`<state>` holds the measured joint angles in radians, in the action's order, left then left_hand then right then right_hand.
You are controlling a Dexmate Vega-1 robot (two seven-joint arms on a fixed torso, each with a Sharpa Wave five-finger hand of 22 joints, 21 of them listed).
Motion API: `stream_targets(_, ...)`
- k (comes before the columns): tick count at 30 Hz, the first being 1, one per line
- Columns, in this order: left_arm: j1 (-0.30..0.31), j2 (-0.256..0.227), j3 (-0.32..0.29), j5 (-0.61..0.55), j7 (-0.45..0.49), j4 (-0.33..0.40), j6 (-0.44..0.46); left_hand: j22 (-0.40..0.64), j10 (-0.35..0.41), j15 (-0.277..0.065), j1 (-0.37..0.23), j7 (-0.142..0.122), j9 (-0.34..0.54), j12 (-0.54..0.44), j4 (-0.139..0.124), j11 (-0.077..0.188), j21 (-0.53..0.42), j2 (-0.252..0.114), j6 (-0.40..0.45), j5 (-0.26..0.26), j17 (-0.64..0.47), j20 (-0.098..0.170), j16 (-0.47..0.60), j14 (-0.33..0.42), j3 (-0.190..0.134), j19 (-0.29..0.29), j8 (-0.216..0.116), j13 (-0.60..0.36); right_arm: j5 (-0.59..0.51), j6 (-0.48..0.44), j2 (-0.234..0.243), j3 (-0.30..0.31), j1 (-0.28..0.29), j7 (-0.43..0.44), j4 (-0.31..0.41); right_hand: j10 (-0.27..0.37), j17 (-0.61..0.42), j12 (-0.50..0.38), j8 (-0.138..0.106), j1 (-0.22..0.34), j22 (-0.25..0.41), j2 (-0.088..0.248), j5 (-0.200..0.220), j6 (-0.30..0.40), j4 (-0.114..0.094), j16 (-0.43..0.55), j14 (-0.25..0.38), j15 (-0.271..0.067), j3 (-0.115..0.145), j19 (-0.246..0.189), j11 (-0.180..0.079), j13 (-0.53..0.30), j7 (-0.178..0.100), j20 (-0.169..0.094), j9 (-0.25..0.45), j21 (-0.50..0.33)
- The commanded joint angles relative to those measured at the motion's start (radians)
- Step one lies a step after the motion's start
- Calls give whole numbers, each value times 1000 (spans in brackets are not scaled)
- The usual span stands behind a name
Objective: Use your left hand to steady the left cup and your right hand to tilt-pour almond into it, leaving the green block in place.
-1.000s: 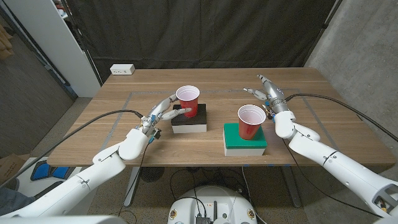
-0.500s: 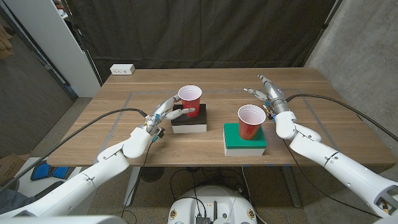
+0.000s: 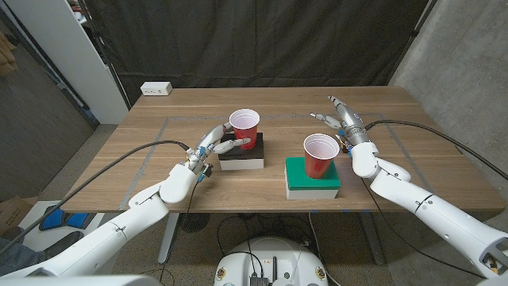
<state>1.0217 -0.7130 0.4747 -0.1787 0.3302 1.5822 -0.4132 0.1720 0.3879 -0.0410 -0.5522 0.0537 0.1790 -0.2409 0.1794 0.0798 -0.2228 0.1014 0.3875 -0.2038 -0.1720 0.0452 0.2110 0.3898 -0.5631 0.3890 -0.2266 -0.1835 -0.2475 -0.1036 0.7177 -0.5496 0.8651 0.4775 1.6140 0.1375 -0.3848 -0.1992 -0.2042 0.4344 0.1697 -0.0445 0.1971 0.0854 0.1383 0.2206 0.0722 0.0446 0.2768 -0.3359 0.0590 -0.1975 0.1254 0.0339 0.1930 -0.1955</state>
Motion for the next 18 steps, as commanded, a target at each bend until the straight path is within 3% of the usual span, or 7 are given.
stream_targets(1, 14, 25, -12, 27, 31, -26, -47, 3, 21, -62, -19, 0, 3, -4, 1, -9, -8, -4, 21, -4, -2, 65, 6, 19, -8, 18, -8, -2, -2, -12, 6, 6, 9, -3, 16, 5, -2, -4, -1, -5, 5, 5, 0, 6, 0, 7, 7, 0, -6, -7, -3, -3, 4, -3, 2, -5)
stream_targets(7, 23, 16, -36, 92, -3, -14, -62, 3, 28, -61, -28, 3, 3, -2, 0, -19, -8, -5, 30, -3, -3, 65, 4, 27, -5, 26, -6, -2, 5, -11, 15, 13, 9, -17, 26, 7, -1, -5, -3, -5, 5, 6, 1, 9, 0, 7, 8, -2, -6, -9, -3, -3, 3, -2, 2, -5)
stream_targets(18, 36, -16, -69, 147, -67, 56, 3, 4, 27, -63, -24, 5, 3, 4, -5, -24, -5, 3, 32, 1, -3, 55, -1, 25, 7, 29, 0, -2, 35, 27, 26, 25, 18, -39, 27, 13, 0, -6, -4, -2, 5, 9, 1, 15, 2, 11, 19, -4, -4, -21, -4, -3, 2, -6, 2, -8)
